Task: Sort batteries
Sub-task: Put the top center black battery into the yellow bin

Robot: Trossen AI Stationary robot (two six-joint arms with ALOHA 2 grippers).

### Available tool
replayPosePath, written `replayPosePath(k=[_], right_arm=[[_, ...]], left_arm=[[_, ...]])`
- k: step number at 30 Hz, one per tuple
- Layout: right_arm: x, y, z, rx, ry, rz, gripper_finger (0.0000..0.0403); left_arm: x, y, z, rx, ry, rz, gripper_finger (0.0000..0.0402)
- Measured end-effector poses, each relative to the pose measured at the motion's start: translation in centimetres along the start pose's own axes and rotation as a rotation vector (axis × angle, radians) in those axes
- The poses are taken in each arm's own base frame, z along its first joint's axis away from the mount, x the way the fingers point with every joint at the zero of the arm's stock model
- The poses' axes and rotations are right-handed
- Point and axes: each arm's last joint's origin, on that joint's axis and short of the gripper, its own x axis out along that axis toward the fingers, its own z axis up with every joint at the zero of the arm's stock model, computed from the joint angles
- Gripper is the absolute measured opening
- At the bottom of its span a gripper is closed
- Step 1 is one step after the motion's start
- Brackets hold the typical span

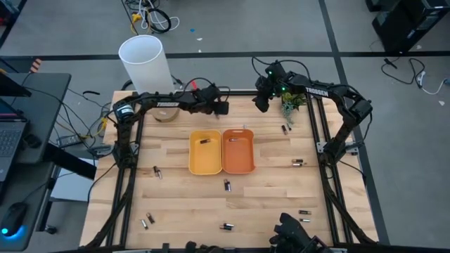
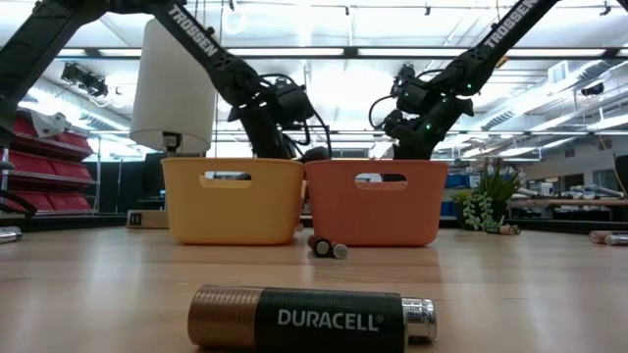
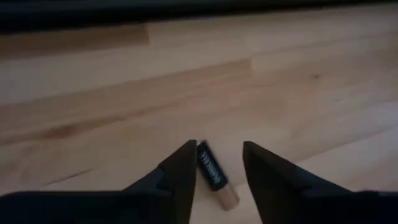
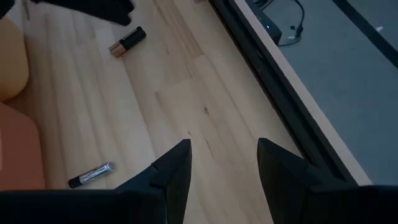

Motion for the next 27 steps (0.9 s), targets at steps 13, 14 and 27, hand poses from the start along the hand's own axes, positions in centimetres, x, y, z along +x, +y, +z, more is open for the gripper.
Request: replayPosePath(k=[13, 14, 27], right_arm=[[0.0, -0.2, -0.2, -0.017, 0.005, 0.000, 0.0169], [0.0, -0.2, -0.2, -0.017, 0.003, -0.002, 0.0169], [0.4, -1.2, -2.1, -0.011, -0.011, 0.013, 0.0169]], left_arm=[[2.2, 0.1, -0.3, -0.082, 0.081, -0.035, 0.0243], [2.4, 0.2, -0.3, -0.086, 0.083, -0.030, 0.0242], [2.9, 0.7, -0.9, 0.039, 0.112, 0.029, 0.0204]])
